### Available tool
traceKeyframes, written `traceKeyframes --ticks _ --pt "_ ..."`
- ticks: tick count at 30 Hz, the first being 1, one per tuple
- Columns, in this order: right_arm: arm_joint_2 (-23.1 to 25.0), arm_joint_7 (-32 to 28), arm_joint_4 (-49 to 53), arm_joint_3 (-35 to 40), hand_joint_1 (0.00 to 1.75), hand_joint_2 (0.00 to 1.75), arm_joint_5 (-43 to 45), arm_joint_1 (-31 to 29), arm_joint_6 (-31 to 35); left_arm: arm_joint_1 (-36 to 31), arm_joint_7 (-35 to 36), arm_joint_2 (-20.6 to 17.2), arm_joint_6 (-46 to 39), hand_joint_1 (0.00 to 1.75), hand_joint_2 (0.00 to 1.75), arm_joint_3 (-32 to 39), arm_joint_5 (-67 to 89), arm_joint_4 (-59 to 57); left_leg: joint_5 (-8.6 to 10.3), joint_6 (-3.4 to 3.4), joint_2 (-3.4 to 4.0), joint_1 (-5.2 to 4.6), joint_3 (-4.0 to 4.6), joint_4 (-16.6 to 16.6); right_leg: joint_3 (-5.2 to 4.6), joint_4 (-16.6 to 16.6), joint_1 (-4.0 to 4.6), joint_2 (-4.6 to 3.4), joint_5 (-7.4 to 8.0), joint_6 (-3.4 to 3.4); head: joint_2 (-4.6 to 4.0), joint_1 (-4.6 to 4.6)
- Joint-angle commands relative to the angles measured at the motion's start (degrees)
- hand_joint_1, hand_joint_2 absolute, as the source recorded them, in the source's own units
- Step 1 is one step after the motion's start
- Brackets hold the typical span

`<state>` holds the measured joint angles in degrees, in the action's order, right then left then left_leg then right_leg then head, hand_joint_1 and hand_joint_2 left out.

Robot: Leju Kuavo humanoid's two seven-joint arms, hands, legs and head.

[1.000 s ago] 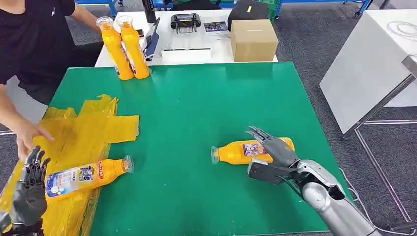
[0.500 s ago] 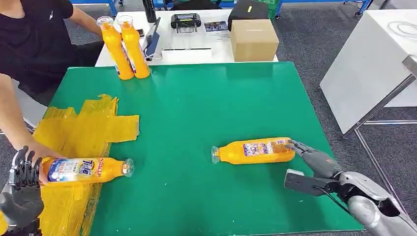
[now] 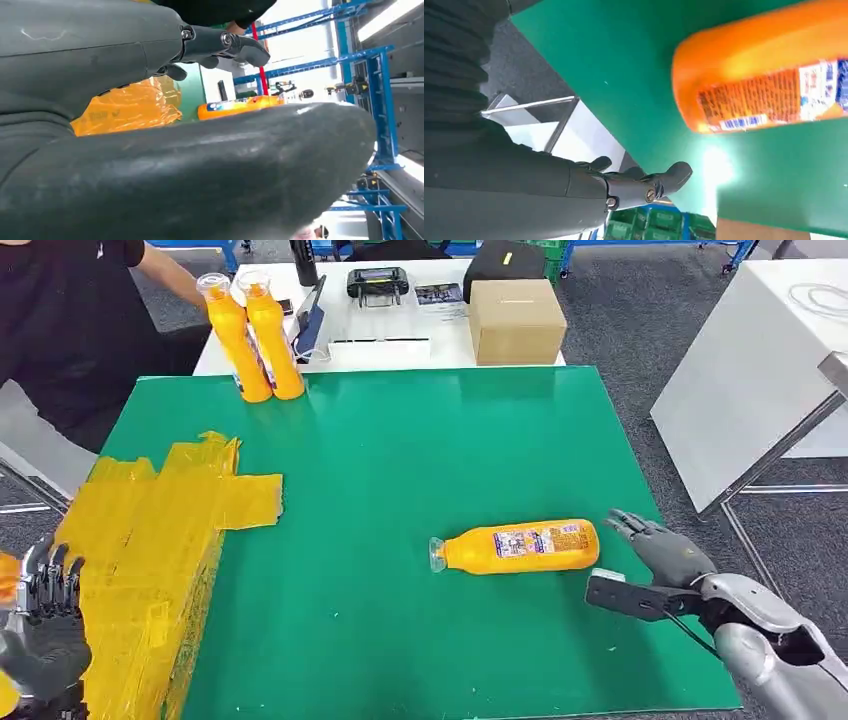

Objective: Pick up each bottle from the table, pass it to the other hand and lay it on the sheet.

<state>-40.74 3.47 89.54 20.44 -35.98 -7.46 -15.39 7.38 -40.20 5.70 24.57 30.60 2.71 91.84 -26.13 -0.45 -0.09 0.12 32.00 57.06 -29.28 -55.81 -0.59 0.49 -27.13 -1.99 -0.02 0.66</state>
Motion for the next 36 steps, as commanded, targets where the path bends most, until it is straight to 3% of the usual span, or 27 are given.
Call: traceKeyframes --ticks 1,12,15,22,28,32,33,34,36 --pt "9.89 -0.77 -15.15 7.18 0.00 1.75 -2.47 -12.39 -0.03 -2.41 0.20 1.09 0.42 0.00 0.00 0.44 0.16 -2.94 0.01 0.02 0.20 0.06 -0.14 -0.10 0.11 0.14 0.05 -0.20 0.10 0.04 0.00 0.00" --pt "13.13 -1.20 -22.37 12.21 0.00 1.75 -2.00 -19.12 -1.96 -3.87 0.20 0.51 0.55 0.00 0.00 -0.47 0.18 -4.58 0.01 0.05 0.36 0.14 -0.24 -0.13 0.18 0.22 0.12 -0.38 0.18 0.10 0.00 0.00" --pt "13.09 -1.39 -22.69 12.43 0.00 1.75 -1.79 -19.39 -2.35 -3.86 0.20 0.43 0.74 0.00 0.00 -0.49 -0.05 -4.72 0.02 0.01 0.10 0.00 -0.08 -0.05 0.07 0.05 0.00 -0.10 0.05 0.03 0.00 -0.02" --pt "12.87 -2.61 -29.29 20.00 0.00 1.75 2.72 -26.76 -9.01 -6.32 0.20 -0.68 0.67 0.00 0.00 -2.04 -0.16 -7.85 0.03 0.01 0.21 0.02 -0.12 -0.06 0.07 0.05 0.01 -0.24 0.09 0.05 0.00 0.00" --pt "12.60 -2.77 -29.35 20.44 0.00 1.75 2.87 -26.78 -9.27 -6.42 0.20 -0.75 0.72 0.00 0.00 -2.10 -0.22 -8.01 0.06 -0.04 0.04 0.01 -0.05 -0.03 0.06 0.03 -0.02 -0.05 0.04 0.03 0.00 0.00" --pt "13.72 -2.70 -33.69 26.04 0.02 1.75 3.71 -28.01 -10.60 -8.54 0.20 -1.25 0.72 0.00 0.00 -3.57 0.03 -10.66 0.06 -0.02 0.06 0.05 -0.13 -0.07 0.15 0.10 0.03 -0.08 0.07 0.05 0.00 0.00" --pt "13.93 -2.96 -34.86 27.38 0.96 1.75 3.86 -28.12 -10.43 -8.93 0.20 -1.31 0.42 0.00 0.00 -4.00 0.22 -11.13 0.08 -0.02 0.00 0.04 -0.10 -0.06 0.13 0.09 0.02 -0.02 0.06 0.04 0.00 -0.02" --pt "13.97 -3.08 -35.58 28.19 1.66 1.75 3.98 -27.89 -10.32 -9.42 0.20 -1.35 0.36 0.00 0.00 -4.38 0.25 -11.73 0.09 -0.02 0.02 0.06 -0.14 -0.09 0.17 0.13 0.04 -0.04 0.09 0.05 0.00 0.00" --pt "13.73 -3.55 -36.87 30.28 1.75 1.75 4.57 -27.88 -9.97 -10.06 0.20 -1.52 -0.14 0.00 0.00 -5.13 0.15 -12.62 0.09 -0.03 -0.04 0.03 -0.08 -0.05 0.12 0.08 0.01 0.03 0.05 0.03 0.00 -0.02"
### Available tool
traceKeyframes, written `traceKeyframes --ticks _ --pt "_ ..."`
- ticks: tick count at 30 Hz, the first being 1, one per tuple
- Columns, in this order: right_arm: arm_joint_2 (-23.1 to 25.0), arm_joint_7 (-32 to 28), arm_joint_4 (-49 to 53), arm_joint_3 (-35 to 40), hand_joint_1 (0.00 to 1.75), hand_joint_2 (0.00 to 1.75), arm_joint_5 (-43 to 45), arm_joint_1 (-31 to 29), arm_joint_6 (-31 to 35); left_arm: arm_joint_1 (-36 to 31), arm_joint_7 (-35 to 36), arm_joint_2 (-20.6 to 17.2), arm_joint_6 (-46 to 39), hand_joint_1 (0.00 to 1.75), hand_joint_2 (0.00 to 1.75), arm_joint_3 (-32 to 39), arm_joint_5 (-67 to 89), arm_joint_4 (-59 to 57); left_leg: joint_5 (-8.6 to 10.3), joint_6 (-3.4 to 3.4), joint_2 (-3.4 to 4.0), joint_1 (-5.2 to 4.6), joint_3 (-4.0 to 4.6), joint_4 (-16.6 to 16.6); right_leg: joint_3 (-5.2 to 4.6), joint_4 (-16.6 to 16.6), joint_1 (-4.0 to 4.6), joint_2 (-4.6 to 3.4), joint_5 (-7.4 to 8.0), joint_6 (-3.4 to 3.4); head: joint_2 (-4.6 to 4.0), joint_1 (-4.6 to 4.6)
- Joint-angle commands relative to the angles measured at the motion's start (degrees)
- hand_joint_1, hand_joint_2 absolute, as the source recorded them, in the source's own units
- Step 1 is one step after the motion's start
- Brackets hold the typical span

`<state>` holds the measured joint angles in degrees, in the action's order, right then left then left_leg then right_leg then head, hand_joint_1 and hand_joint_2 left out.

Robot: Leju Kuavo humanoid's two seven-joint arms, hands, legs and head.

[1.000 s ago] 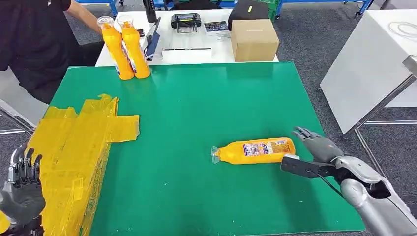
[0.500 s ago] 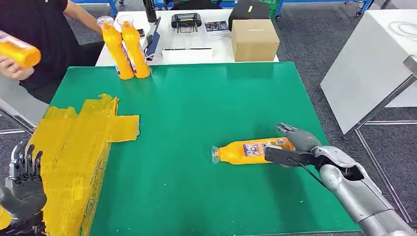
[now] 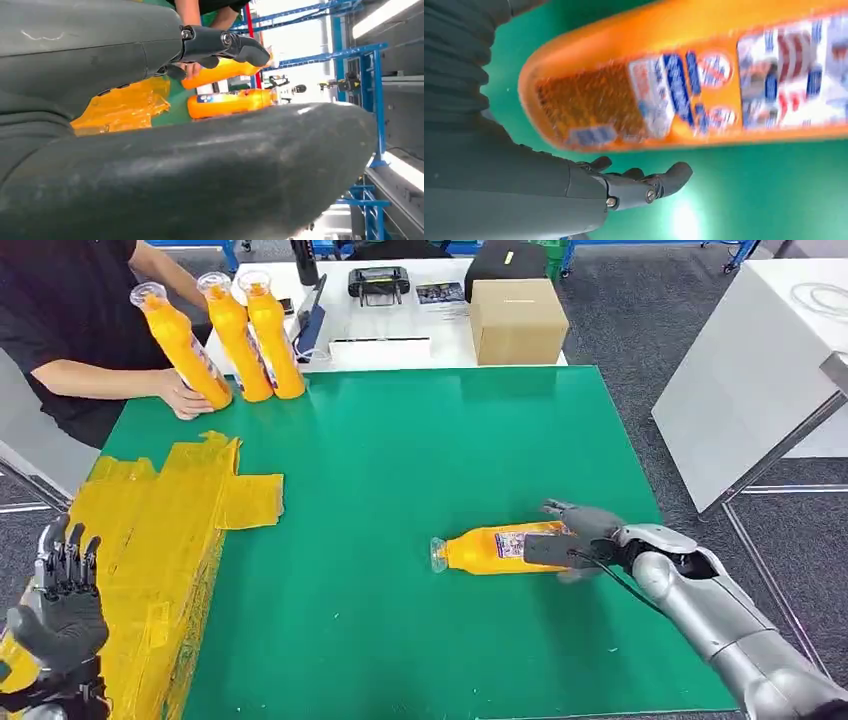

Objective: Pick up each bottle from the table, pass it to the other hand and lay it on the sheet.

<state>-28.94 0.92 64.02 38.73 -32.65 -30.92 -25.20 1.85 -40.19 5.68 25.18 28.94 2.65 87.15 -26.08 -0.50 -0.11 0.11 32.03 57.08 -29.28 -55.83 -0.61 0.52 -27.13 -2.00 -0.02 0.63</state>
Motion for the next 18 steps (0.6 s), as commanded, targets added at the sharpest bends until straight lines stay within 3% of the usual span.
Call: traceKeyframes --ticks 1,18 --pt "1.74 -1.07 -11.68 13.08 1.75 1.75 1.91 -4.56 0.26 -4.60 0.19 -1.64 -0.97 0.00 0.00 -3.85 0.05 -8.03 0.05 0.04 0.00 0.08 -0.17 -0.10 0.19 0.16 0.09 -0.03 0.09 0.07 0.00 0.02" --pt "3.48 -0.39 -14.61 15.70 1.75 1.75 3.83 -4.57 3.81 -5.08 0.19 -1.93 -1.26 0.00 0.00 -3.87 -1.01 -8.96 0.05 0.04 0.05 0.12 -0.45 -0.09 0.40 0.19 0.11 -0.09 0.09 0.06 0.00 0.00"
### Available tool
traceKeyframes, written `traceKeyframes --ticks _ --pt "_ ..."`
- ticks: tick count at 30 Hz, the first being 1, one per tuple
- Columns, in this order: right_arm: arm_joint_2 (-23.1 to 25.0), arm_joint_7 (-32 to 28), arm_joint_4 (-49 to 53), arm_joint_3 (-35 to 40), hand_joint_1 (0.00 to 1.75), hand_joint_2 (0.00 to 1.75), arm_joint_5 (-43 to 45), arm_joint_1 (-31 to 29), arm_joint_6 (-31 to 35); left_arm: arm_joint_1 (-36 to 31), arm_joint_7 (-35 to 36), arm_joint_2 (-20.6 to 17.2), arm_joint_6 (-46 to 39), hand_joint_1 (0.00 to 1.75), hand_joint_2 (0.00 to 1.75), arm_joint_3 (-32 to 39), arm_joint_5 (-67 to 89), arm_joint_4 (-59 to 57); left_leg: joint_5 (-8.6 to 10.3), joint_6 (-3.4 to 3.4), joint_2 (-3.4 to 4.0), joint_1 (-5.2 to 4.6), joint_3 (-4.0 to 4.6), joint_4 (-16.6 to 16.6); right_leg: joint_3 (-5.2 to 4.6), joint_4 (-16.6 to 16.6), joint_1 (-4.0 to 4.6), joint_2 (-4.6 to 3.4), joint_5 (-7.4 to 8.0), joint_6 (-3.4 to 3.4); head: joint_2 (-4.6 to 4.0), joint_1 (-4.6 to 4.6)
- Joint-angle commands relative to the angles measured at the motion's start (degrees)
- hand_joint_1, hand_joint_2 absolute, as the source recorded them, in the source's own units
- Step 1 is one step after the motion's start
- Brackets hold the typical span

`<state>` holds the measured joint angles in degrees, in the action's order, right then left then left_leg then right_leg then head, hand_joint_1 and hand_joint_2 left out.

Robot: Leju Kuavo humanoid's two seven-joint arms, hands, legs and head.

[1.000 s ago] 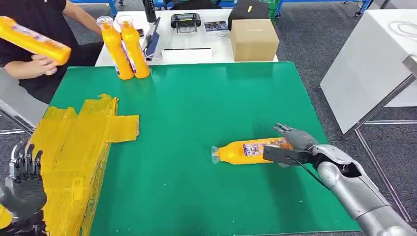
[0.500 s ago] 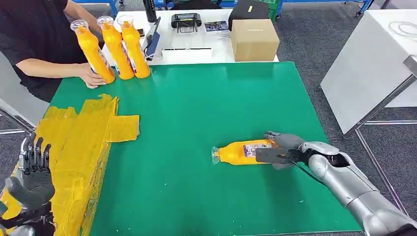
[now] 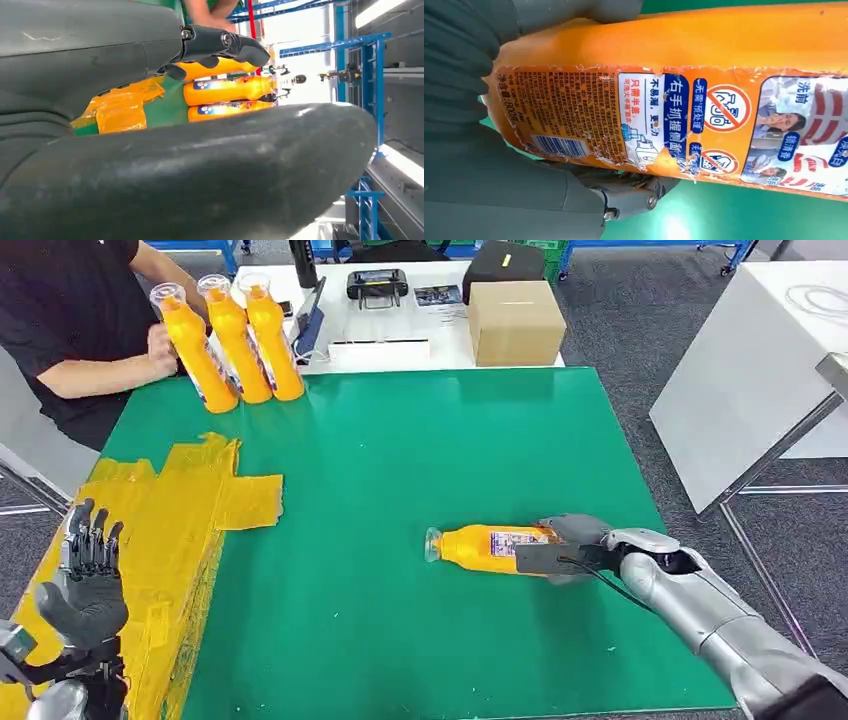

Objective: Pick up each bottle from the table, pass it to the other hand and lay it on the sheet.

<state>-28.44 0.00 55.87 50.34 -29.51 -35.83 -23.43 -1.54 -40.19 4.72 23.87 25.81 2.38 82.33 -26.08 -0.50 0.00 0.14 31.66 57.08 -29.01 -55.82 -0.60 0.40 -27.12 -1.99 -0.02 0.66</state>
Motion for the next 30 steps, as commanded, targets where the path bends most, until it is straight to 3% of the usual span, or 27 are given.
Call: traceKeyframes --ticks 1,5,9,16,18,20,23,27,28,30 --pt "4.56 0.71 -7.05 1.75 1.75 1.75 2.26 1.20 4.23 -1.18 0.19 -0.88 0.05 0.00 0.00 -0.26 -0.94 -3.74 0.09 0.04 -0.03 0.16 -0.08 -0.13 0.15 0.26 0.16 0.00 0.15 0.08 0.00 -0.02" --pt "11.18 -0.82 -5.33 -7.85 1.75 1.75 4.89 6.06 14.29 1.87 0.27 0.47 1.86 0.00 0.00 2.21 -2.98 -0.83 0.02 0.04 0.23 0.11 -0.26 -0.17 0.25 0.22 0.12 -0.23 0.12 0.07 0.00 -0.02" --pt "11.16 -0.51 -4.91 -7.96 1.75 1.75 4.58 6.28 14.41 1.94 0.28 0.67 1.97 0.00 0.00 2.23 -2.99 -0.59 -0.03 0.06 0.57 0.16 -0.22 -0.08 0.15 0.06 0.25 -0.48 0.11 0.08 0.00 -0.07" --pt "10.78 -0.45 -4.39 -8.56 1.75 1.75 4.31 6.54 14.11 1.58 0.33 0.65 2.08 0.00 0.00 2.26 -2.96 -0.94 0.08 0.06 0.34 0.28 -0.11 -0.11 0.10 0.22 0.31 -0.27 0.28 0.19 0.00 -0.04" --pt "14.41 -5.27 0.85 -16.90 1.75 1.75 6.69 11.41 18.98 3.18 1.44 1.56 3.02 0.00 0.00 2.71 -4.01 0.99 0.00 0.06 0.45 0.17 -0.21 -0.07 0.15 0.07 0.23 -0.35 0.17 0.17 0.00 -0.04" --pt "19.59 -9.80 13.57 -26.70 1.75 1.75 11.32 20.35 21.88 5.14 4.92 3.38 5.05 0.00 0.00 2.50 -6.87 3.63 -0.02 0.08 0.52 0.22 -0.26 -0.11 0.18 0.14 0.28 -0.42 0.19 0.20 0.00 -0.02" --pt "22.72 -11.70 28.13 -31.04 1.75 1.75 13.31 28.79 22.85 6.74 10.82 5.94 6.55 0.00 0.00 0.41 -10.91 5.63 -0.03 0.13 0.43 0.31 -0.20 -0.19 0.19 0.26 0.38 -0.35 0.18 0.26 0.00 -0.07" --pt "25.61 -13.47 34.38 -31.02 1.75 1.75 14.03 31.85 22.73 8.29 16.12 7.71 7.33 0.00 0.00 -4.18 -15.65 6.68 -0.17 0.13 0.16 0.26 0.18 0.02 -0.13 0.00 0.32 -0.15 -0.04 0.26 0.00 0.02" --pt "26.11 -13.58 34.33 -30.40 1.75 1.75 13.98 31.64 22.59 8.58 17.26 7.81 6.92 0.00 1.75 -5.55 -16.38 7.02 -0.20 0.10 0.00 0.28 0.16 0.03 -0.04 0.07 0.35 0.02 -0.08 0.24 0.00 0.02" --pt "27.81 -14.48 33.57 -28.91 1.75 1.75 14.17 31.37 22.23 9.21 18.09 8.22 6.17 0.00 1.75 -8.66 -16.62 7.76 -0.09 0.04 0.01 0.22 0.45 0.05 -0.34 0.01 0.27 0.02 0.04 0.16 0.00 -0.02"
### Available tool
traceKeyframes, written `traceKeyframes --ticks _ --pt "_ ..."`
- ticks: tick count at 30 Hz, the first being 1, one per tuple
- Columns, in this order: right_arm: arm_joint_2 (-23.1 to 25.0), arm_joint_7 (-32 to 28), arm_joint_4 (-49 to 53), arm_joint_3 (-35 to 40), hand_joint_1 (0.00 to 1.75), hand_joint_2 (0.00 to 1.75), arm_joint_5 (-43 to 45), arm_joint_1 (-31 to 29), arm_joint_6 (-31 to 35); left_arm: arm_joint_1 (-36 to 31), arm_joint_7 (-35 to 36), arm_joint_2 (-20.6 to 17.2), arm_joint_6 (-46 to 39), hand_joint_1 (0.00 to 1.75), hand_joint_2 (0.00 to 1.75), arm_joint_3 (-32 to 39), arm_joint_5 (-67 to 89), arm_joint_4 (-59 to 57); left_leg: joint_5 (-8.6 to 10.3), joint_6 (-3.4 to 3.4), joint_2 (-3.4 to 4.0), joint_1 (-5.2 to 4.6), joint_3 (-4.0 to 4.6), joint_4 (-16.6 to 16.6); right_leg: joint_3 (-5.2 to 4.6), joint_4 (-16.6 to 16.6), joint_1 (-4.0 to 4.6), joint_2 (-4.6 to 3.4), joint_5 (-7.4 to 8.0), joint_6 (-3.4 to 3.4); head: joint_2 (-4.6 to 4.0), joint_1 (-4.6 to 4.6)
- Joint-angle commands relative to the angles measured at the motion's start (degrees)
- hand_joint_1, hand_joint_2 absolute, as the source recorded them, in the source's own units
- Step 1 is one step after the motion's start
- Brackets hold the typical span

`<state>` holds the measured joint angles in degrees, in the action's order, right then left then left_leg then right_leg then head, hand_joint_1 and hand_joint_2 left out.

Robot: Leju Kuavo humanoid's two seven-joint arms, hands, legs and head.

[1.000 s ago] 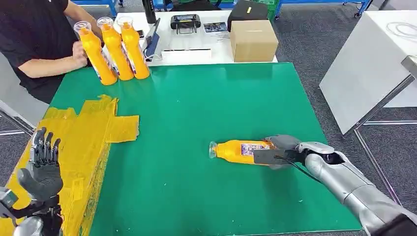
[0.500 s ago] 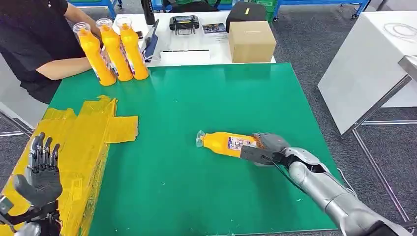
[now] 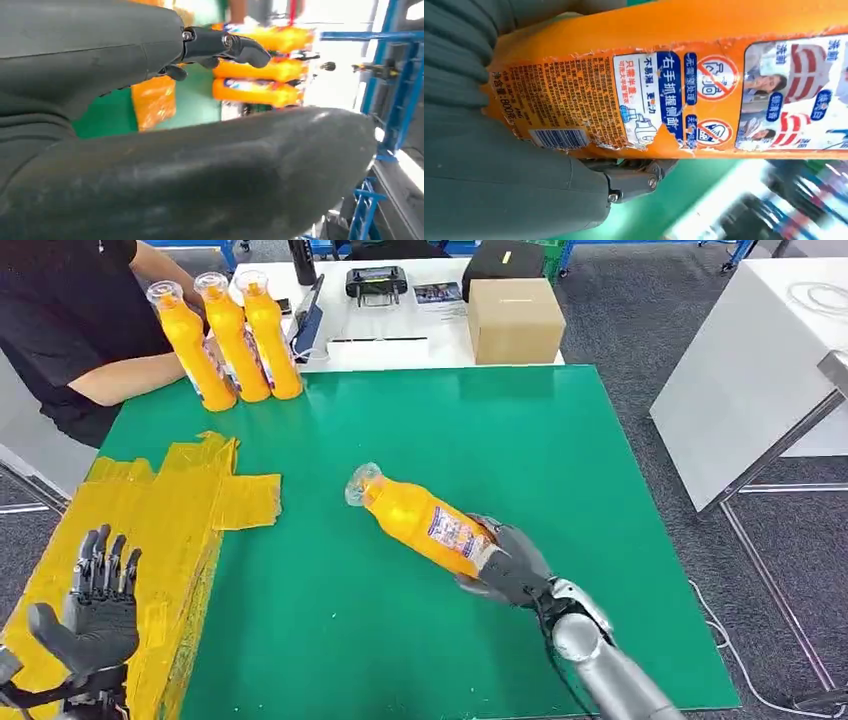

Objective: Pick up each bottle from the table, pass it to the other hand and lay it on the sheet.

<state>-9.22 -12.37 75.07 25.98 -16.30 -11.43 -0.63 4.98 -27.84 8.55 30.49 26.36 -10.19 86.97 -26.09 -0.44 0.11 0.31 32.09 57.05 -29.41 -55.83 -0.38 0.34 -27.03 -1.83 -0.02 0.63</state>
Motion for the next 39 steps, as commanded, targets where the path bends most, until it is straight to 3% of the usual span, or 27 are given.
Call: traceKeyframes --ticks 1,6,13,39 --pt "9.27 -2.40 13.98 -3.46 1.75 1.75 0.66 6.89 -0.64 3.01 6.05 4.64 -0.98 0.00 1.75 -10.65 -4.34 3.50 -0.09 -0.04 -0.07 0.03 -0.02 0.08 0.06 0.03 0.04 0.04 -0.05 -0.02 0.00 0.00" --pt "13.58 -3.41 11.90 5.77 1.75 1.75 -2.57 5.13 0.70 4.53 7.36 4.98 -1.95 0.00 1.75 -18.91 -6.64 5.60 -0.02 0.01 0.10 0.02 0.09 0.01 -0.13 0.01 0.00 -0.11 0.02 0.04 0.00 -0.02" --pt "17.57 -1.29 2.57 10.27 1.75 1.75 -1.25 -0.09 1.12 4.40 8.69 3.62 -2.33 0.00 1.75 -25.36 -8.73 6.59 -0.02 0.00 0.21 -0.01 0.03 -0.03 -0.11 0.03 0.00 -0.23 0.04 0.04 0.00 0.00" --pt "19.82 0.25 -9.50 12.48 1.75 1.75 -0.27 -2.99 0.35 4.41 8.84 1.46 -2.27 0.00 1.75 -32.42 -10.28 7.82 -0.02 0.00 0.09 0.03 -0.08 -0.08 0.06 0.14 0.05 -0.18 0.05 0.03 0.00 0.00"
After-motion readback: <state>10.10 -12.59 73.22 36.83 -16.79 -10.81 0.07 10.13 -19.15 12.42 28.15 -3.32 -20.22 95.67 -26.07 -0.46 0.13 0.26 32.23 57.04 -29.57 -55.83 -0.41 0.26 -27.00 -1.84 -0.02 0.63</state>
